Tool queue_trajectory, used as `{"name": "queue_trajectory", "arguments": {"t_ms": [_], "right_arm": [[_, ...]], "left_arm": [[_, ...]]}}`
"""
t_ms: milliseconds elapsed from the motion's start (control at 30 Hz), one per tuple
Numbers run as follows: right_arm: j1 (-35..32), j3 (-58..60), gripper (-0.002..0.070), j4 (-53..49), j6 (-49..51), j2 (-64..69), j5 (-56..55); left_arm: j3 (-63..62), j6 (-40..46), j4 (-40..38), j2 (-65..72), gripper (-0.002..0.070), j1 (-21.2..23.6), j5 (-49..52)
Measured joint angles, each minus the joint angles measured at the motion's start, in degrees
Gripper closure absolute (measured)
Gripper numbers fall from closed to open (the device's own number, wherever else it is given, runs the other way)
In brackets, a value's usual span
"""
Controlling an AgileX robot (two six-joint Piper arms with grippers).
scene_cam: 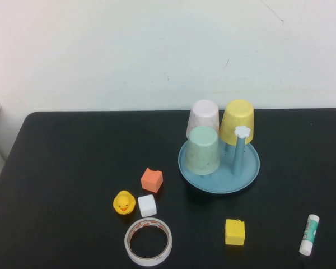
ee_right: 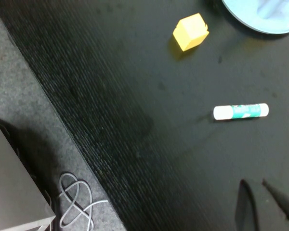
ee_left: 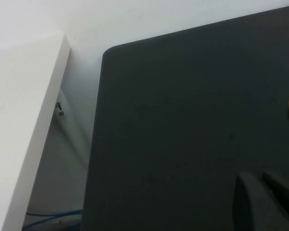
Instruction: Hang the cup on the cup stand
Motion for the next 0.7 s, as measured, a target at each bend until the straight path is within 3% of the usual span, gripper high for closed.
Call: {"name": "queue_trajectory", "arguments": {"t_ms": [700], "right_arm": [[0.0, 0.0, 0.0678, 0.0, 0.0, 0.0, 0.0]], "left_arm": [[0.0, -2.19, -4.04, 0.0, 0.0676, 0.0, -0.71]]}}
